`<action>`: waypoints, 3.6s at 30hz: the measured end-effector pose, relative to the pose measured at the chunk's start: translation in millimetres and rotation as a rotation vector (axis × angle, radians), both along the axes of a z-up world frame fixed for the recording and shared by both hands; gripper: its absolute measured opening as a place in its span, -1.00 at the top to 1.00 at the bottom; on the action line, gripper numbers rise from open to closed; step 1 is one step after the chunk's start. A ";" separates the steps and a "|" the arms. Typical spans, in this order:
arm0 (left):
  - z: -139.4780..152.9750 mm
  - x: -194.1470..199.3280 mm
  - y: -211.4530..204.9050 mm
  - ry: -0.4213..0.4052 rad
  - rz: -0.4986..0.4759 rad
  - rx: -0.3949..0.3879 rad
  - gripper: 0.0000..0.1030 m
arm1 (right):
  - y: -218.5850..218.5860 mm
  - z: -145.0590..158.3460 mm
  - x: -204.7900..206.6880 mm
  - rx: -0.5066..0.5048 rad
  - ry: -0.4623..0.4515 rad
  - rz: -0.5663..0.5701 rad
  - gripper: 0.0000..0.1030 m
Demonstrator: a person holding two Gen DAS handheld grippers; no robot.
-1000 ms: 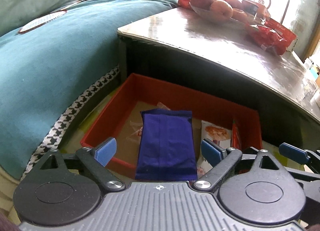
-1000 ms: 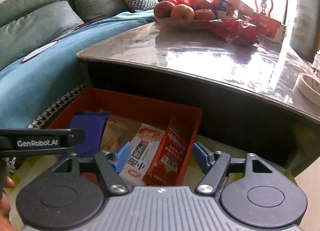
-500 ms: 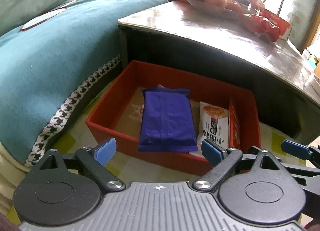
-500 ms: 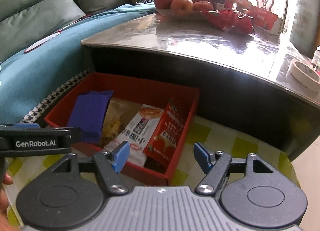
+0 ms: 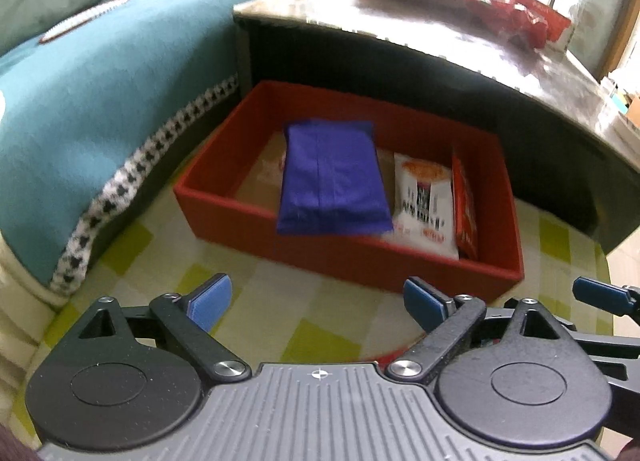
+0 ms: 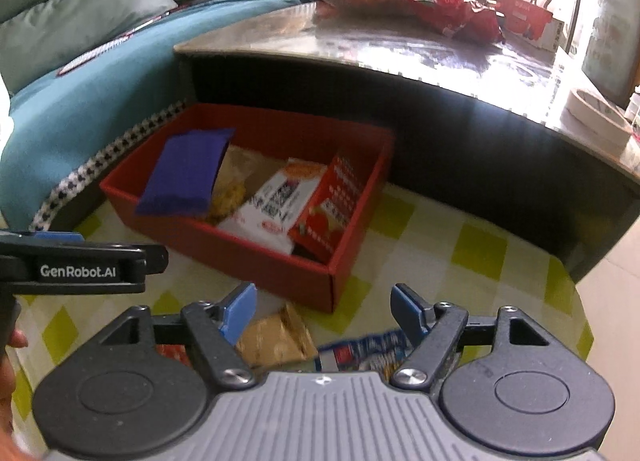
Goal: Organize snacks
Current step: 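Open both tools and withdraw them from the red box, then grasp the red Trolli bag with the left tool while the right tool grasps the clear packet, then lift and carry the Trolli bag and clear packet over the red box with both tools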
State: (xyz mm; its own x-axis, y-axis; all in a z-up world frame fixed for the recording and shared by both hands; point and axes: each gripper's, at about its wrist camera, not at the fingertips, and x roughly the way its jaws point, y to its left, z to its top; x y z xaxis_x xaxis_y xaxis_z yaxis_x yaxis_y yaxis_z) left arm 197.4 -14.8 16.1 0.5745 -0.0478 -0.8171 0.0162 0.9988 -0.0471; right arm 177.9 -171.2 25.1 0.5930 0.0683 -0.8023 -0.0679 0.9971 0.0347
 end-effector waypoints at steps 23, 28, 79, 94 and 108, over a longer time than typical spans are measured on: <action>-77.9 -20.5 -31.8 0.220 0.045 -0.005 -0.52 | -43.5 -13.3 -32.4 0.031 0.094 -0.032 -0.48; -73.8 -28.6 -22.0 0.221 0.018 -0.010 -0.35 | -27.5 -24.9 -41.5 0.037 0.141 -0.008 -0.51; -72.3 -59.7 36.8 0.225 0.033 0.029 -0.34 | 20.4 -37.9 -63.1 0.028 0.131 0.000 -0.09; -48.8 -65.1 25.4 0.167 0.002 -0.011 -0.22 | 13.5 -16.1 -59.3 0.065 0.064 -0.005 -0.09; -26.5 -64.2 17.7 0.091 -0.009 -0.025 -0.22 | 11.0 -1.3 -56.0 0.074 0.013 -0.005 -0.08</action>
